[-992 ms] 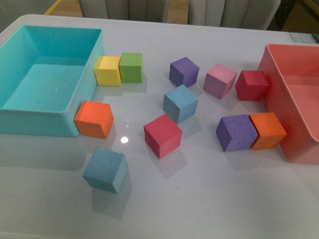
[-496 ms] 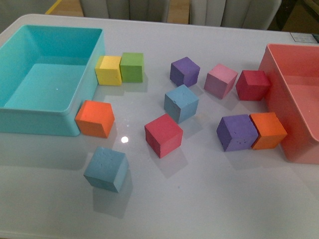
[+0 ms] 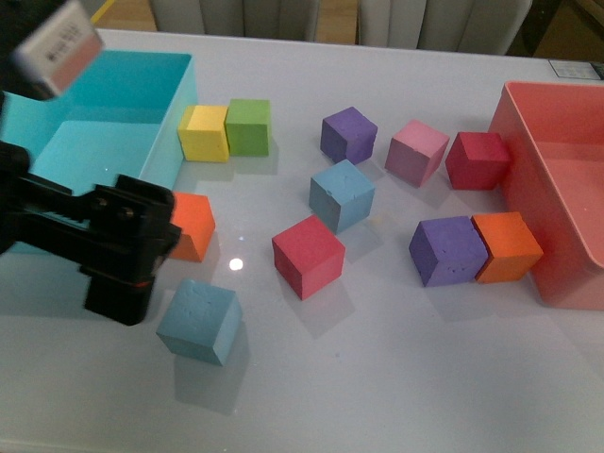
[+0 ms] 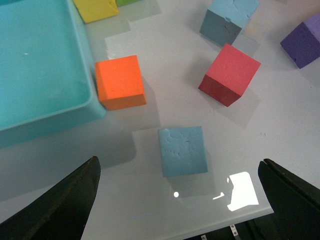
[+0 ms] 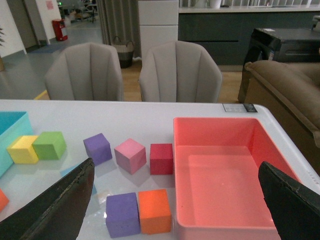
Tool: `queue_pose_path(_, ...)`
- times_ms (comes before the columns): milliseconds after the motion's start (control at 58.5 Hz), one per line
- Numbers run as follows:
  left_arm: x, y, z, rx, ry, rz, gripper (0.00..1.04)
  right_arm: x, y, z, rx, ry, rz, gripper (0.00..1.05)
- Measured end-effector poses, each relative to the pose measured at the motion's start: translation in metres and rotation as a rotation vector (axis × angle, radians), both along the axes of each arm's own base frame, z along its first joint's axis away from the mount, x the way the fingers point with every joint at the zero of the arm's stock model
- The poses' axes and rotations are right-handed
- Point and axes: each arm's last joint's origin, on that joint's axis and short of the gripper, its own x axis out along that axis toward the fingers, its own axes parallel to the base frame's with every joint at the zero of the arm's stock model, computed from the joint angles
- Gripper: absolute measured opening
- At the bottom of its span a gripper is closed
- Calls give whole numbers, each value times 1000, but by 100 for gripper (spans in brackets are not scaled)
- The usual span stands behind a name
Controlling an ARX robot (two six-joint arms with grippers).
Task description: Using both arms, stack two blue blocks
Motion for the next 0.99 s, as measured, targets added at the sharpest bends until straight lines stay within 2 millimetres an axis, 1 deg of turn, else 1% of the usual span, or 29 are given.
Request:
queue_pose_path(137,15,-10,-21,43,61,-11,96,0,0,0,0,0,0,96)
queue_pose_path(411,28,-17,-60,112,169,-14,96,0,0,0,0,0,0,96)
queue_pose_path(565,33,-21,-64,119,173,-17,96,0,0,0,0,0,0,96)
queue_pose_path(770,38,-22,-76,144,203,-15,96,0,0,0,0,0,0,96)
queue_pose_path(992,45,-17,-84,161,220,-1,96,0,0,0,0,0,0,96)
